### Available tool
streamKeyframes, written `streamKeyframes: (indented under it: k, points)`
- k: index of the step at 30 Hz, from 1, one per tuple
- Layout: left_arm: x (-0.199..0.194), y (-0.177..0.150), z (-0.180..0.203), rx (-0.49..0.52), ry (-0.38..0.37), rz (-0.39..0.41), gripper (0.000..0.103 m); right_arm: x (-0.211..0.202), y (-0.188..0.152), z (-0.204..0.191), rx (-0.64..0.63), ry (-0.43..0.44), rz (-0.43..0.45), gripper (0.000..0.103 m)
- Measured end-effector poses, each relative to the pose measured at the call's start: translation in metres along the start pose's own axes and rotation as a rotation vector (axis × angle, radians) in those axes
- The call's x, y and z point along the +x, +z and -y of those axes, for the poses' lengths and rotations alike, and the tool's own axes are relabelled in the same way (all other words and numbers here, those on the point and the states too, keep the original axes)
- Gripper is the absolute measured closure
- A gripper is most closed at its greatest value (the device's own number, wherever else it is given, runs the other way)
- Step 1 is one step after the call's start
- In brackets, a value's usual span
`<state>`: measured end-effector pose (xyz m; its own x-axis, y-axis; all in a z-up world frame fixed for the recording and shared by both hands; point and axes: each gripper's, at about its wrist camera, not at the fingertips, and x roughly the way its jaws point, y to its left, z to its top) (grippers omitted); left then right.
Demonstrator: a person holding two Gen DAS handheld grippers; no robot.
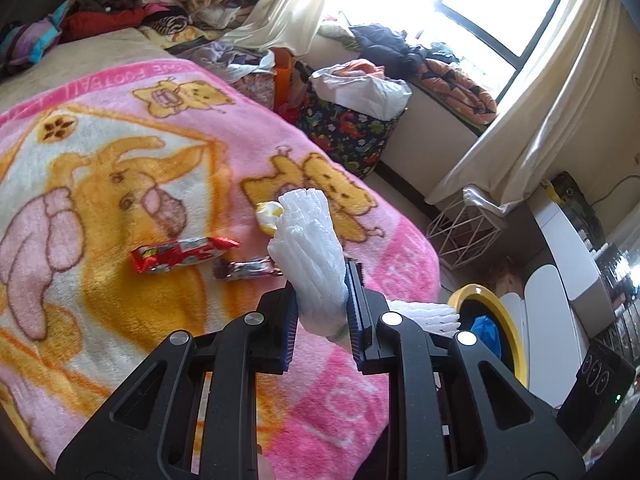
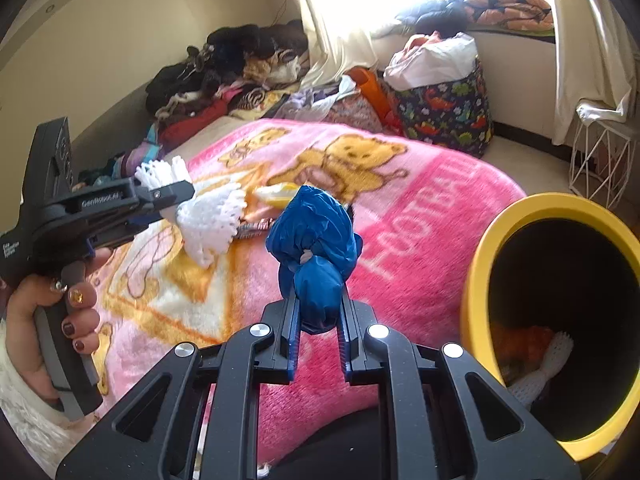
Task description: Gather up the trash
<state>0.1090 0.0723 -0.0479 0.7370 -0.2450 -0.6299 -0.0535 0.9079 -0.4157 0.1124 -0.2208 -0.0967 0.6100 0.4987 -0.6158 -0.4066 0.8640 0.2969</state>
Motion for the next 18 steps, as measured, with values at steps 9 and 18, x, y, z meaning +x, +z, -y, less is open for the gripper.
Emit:
streamKeyframes:
  k: [9, 18]
  points:
    - [-0.005, -0.002, 0.033, 0.077, -0.025, 0.016, 0.087, -0.021, 0.009, 0.016, 0.032, -0.021, 0.066, 0.088]
    - [-0.006, -0.008, 0.057, 0.141, -0.044, 0.017, 0.087, -0.038, 0.013, 0.029, 0.065, -0.04, 0.109, 0.088]
